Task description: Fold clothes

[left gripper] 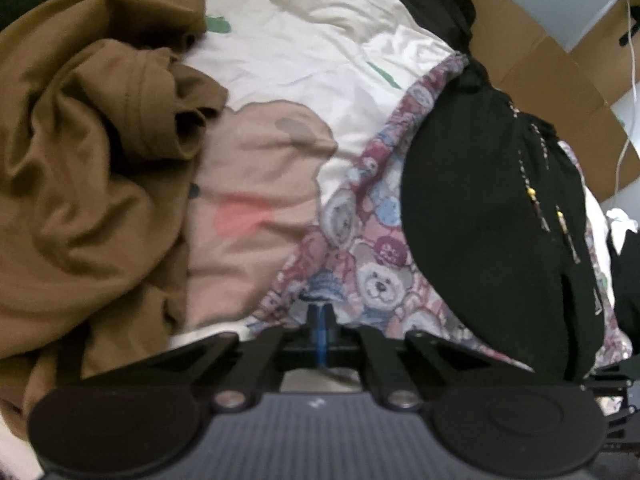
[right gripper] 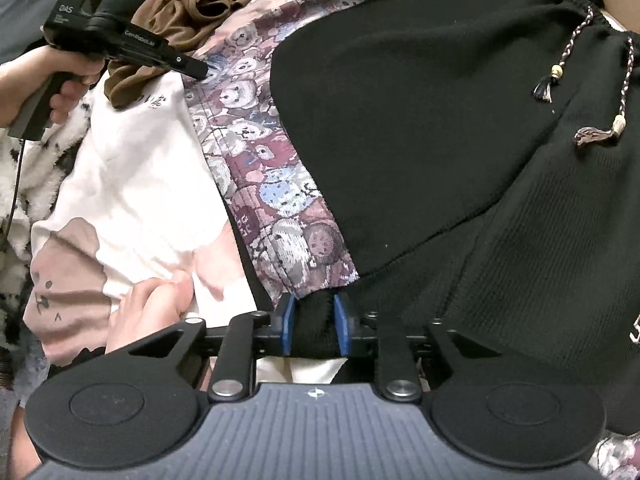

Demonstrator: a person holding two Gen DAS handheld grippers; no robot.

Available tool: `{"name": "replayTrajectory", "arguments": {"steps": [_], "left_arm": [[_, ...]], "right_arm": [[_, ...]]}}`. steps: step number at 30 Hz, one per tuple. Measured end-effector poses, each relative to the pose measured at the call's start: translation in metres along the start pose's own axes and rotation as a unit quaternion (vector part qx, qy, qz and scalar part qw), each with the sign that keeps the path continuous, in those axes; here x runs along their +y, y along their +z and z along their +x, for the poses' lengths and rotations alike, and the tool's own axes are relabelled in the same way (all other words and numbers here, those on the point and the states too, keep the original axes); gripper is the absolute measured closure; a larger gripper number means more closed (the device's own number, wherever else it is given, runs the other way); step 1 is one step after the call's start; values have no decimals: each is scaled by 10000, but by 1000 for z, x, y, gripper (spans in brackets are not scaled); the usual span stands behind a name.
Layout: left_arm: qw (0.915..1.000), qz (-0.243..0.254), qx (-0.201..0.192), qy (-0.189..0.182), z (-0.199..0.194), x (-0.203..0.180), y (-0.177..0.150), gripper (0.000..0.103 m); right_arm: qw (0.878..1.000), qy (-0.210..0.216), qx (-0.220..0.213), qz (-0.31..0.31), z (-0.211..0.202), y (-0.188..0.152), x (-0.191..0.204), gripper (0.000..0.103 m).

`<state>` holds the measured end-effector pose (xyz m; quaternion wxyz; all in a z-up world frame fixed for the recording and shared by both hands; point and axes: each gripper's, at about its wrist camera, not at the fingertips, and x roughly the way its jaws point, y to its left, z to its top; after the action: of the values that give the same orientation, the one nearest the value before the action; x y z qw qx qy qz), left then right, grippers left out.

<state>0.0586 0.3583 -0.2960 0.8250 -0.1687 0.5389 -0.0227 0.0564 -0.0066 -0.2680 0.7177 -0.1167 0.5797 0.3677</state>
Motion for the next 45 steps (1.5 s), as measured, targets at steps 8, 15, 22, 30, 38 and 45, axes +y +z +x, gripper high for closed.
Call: {"name": "replayTrajectory", "arguments": {"steps": [8, 15, 22, 30, 38, 45], "left_arm": [[9992, -283, -94, 255, -13, 26, -5, 103], [9988, 53, -411, 243, -20, 0, 17, 74], [9963, 596, -565, 268, -7, -34, 33, 42], [9948, 871, -501, 169, 12, -62, 49, 58], [9945, 885, -308, 463, 31, -75, 55, 55], [9955, 745, -294, 509, 31, -73, 55, 50]], "right_arm": [[9998, 158, 114, -29, -9, -3, 0, 87], [9987, 335, -220, 305, -38, -6, -14, 76], [9951, -16, -702, 700, -76, -13, -58, 57], [9827, -661, -982, 1424, -114, -46, -126, 57], [9577, -1611, -976, 2177, -136, -94, -172, 57], [9439, -2103, -536, 2490, -163, -138, -205, 53]]}}
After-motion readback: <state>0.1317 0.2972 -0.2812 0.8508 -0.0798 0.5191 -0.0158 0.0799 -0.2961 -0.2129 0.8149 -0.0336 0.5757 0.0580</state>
